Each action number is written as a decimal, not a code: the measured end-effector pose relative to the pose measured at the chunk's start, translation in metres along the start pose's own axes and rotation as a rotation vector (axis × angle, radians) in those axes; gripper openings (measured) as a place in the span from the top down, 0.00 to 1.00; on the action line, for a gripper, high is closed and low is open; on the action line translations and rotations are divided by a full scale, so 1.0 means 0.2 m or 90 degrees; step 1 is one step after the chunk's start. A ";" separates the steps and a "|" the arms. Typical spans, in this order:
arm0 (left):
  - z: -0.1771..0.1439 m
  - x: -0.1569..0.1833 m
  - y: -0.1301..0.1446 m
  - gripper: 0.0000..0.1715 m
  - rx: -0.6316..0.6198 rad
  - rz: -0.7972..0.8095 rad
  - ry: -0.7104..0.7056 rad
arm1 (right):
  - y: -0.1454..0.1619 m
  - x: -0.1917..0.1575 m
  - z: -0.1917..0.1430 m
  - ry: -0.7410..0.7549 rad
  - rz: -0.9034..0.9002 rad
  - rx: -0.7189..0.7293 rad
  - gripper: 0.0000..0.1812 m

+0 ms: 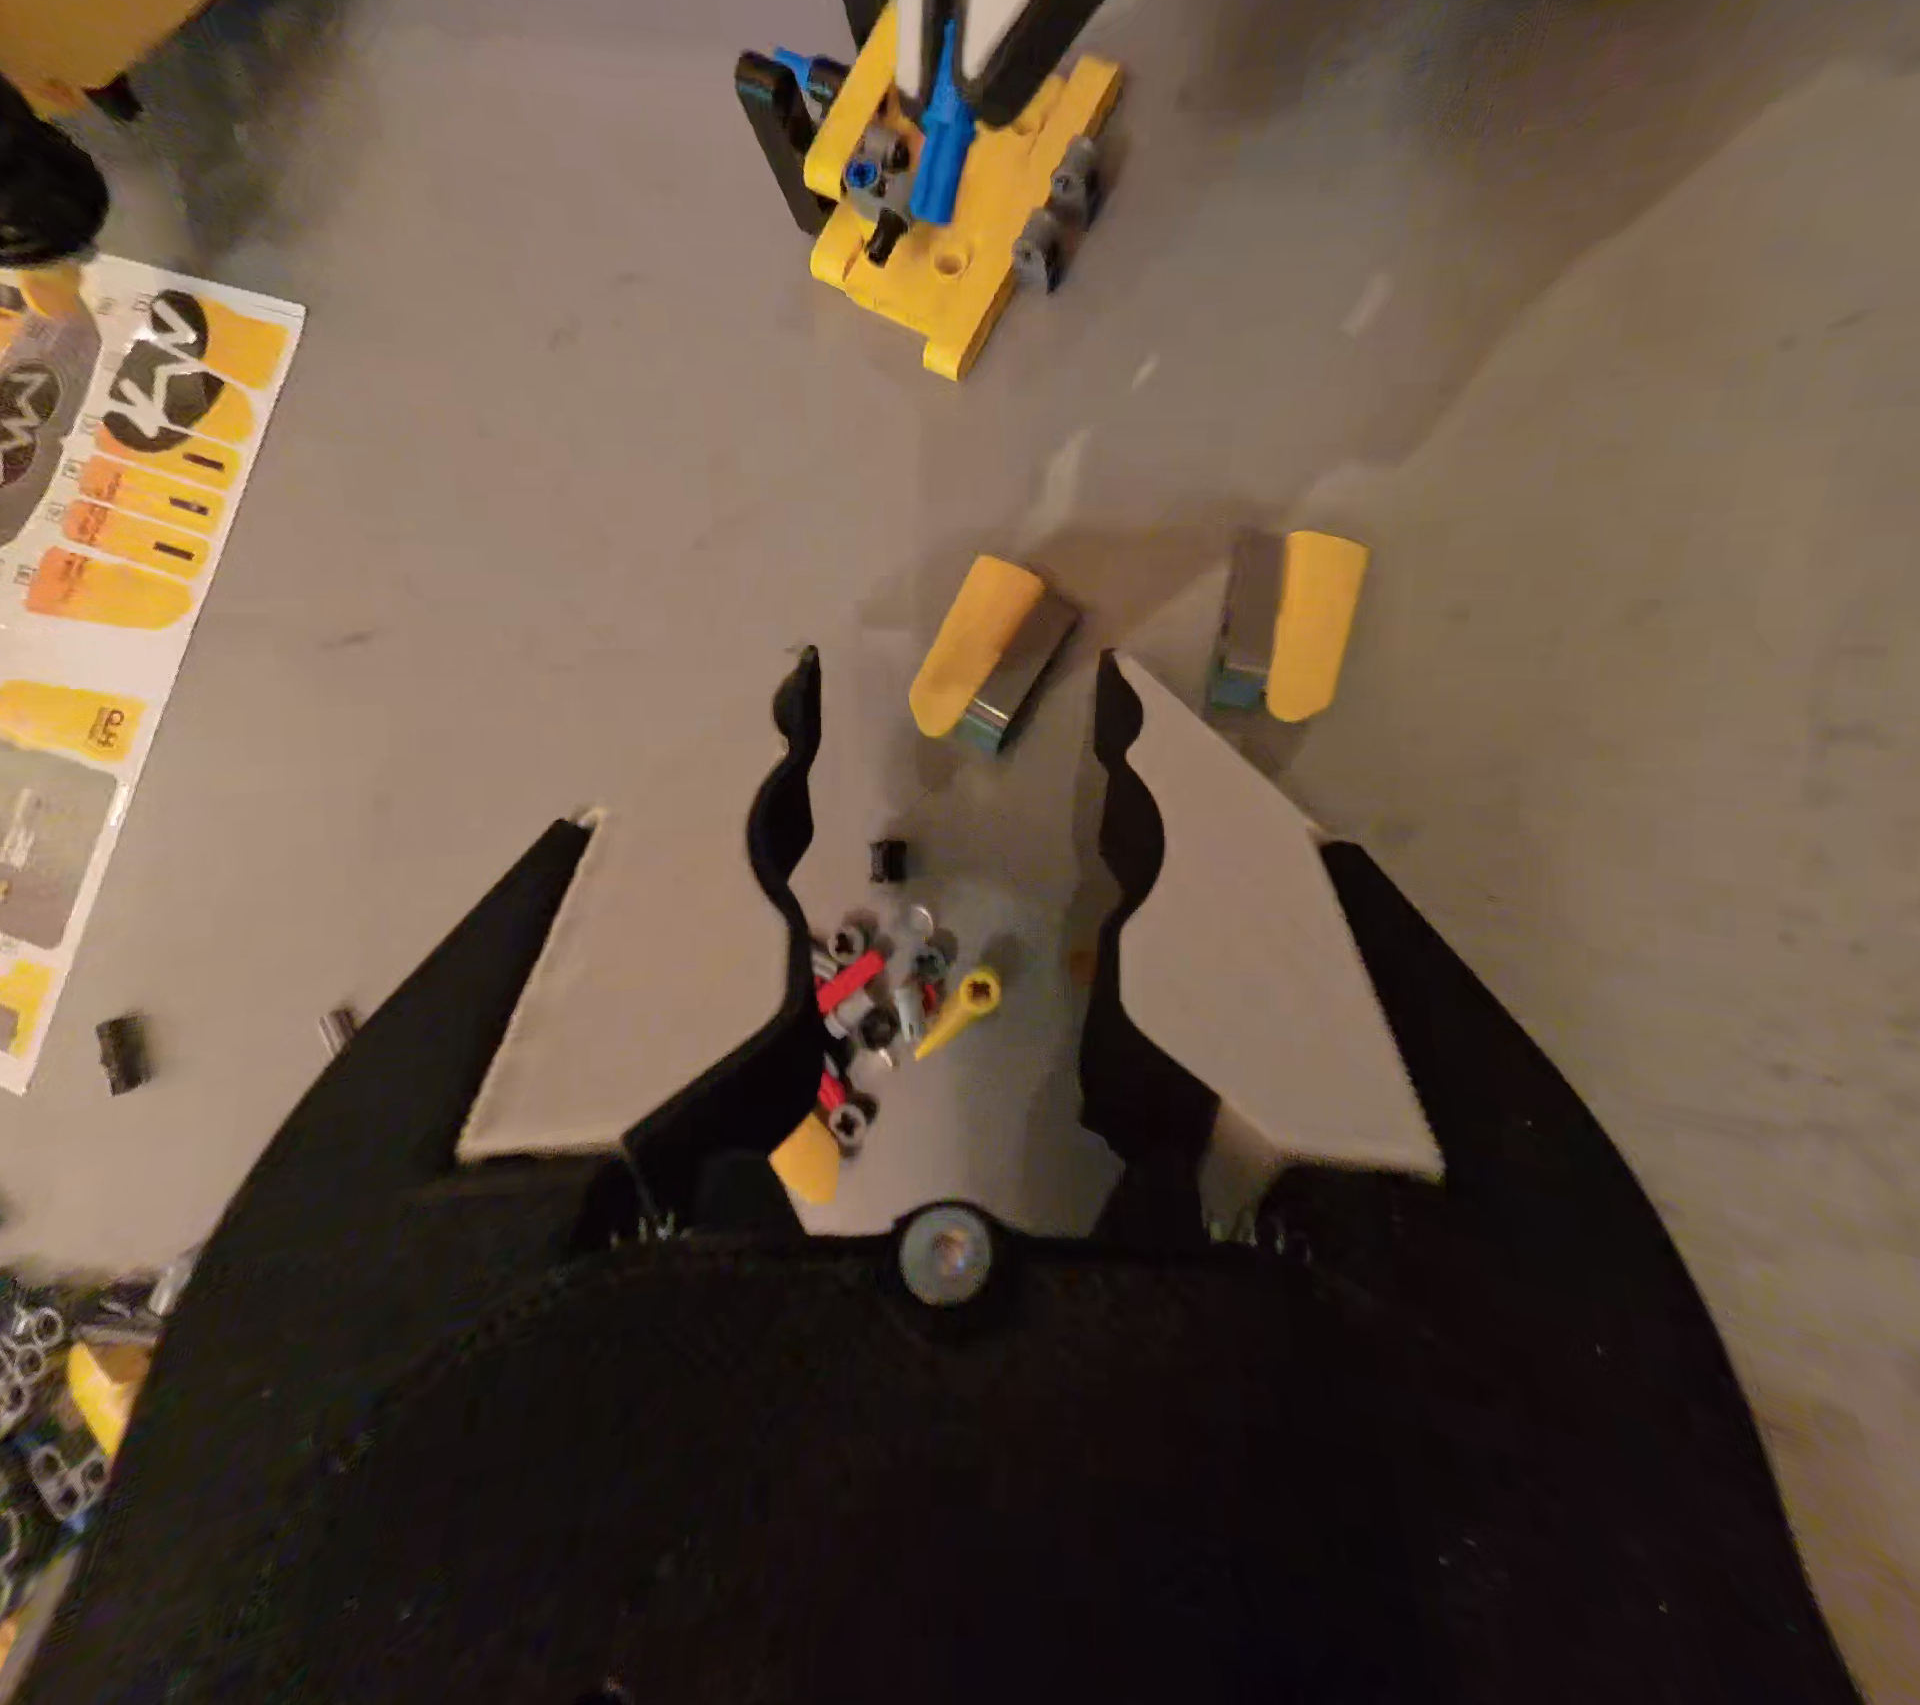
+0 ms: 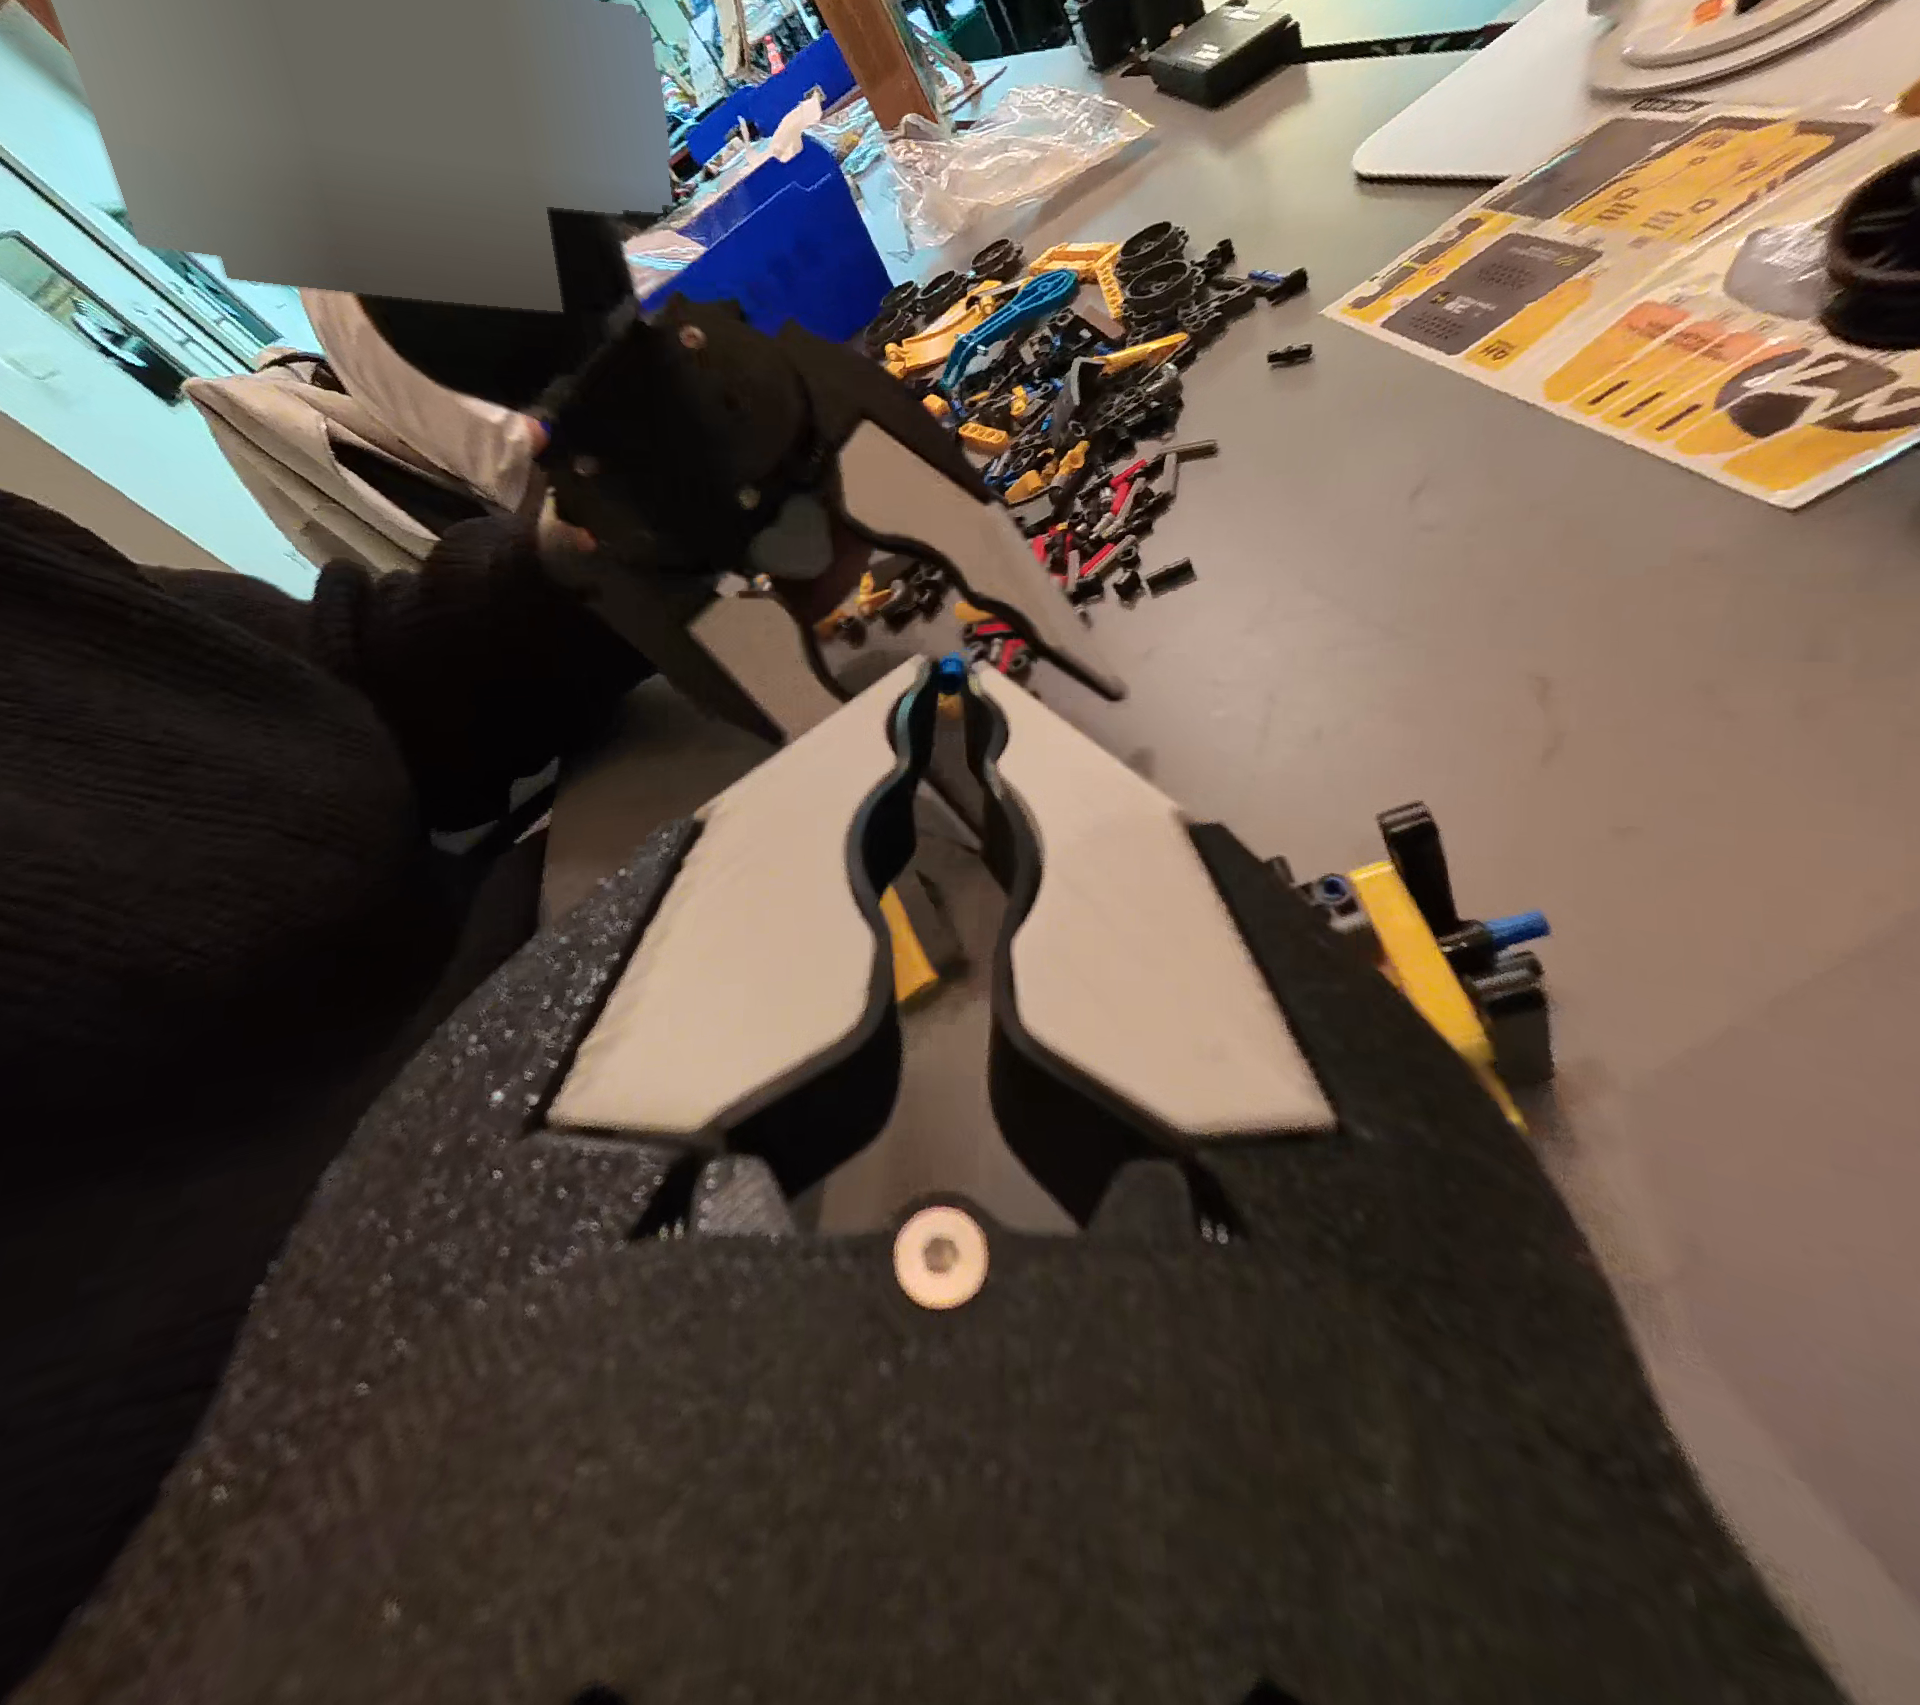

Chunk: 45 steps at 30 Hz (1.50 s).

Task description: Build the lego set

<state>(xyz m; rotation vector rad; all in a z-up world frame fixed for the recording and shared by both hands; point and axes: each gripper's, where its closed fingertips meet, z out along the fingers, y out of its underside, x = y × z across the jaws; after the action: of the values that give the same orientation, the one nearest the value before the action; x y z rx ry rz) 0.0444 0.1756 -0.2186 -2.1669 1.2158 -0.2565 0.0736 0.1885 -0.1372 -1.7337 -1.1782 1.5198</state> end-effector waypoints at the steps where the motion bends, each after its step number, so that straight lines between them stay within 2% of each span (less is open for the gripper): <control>1: 0.02 0.00 0.00 0.68 -0.008 0.003 0.003 | 0.01 -0.01 0.00 -0.009 0.007 -0.001 0.98; 3: 0.03 0.02 -0.03 0.71 0.006 -0.011 0.035 | 0.01 -0.03 0.01 -0.022 0.018 -0.003 0.98; 5: 0.03 0.04 -0.03 0.86 0.013 -0.026 0.064 | 0.01 -0.04 0.01 -0.021 0.012 -0.005 0.98; 9: -0.02 0.02 -0.05 0.89 0.058 -0.050 0.074 | -0.02 -0.06 0.00 -0.030 0.004 0.014 0.98; 11: -0.11 -0.01 -0.13 0.89 0.147 -0.083 0.075 | -0.05 -0.08 -0.02 -0.038 -0.005 0.034 0.98; 15: -0.37 0.04 -0.31 0.90 0.391 -0.105 0.160 | -0.09 -0.13 -0.03 -0.061 -0.034 0.059 0.98; 17: -0.43 0.05 -0.33 0.90 0.434 -0.115 0.168 | -0.08 -0.15 -0.03 -0.071 -0.049 0.058 0.98; 23: -0.42 0.10 -0.32 0.90 0.433 -0.107 0.184 | -0.07 -0.21 -0.02 -0.102 -0.075 0.049 0.98; 30: -0.41 0.14 -0.31 0.90 0.419 -0.103 0.198 | -0.01 -0.23 0.01 -0.143 -0.017 0.007 0.98; 45: -0.40 0.16 -0.30 0.90 0.411 -0.106 0.197 | 0.01 -0.23 0.02 -0.143 -0.030 -0.004 0.98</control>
<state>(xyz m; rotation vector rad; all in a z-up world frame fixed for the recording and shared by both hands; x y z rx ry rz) 0.0671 0.1379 -0.1241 -1.6875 0.9318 -0.9455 0.0722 0.1472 -0.1170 -1.5570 -1.3258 1.7181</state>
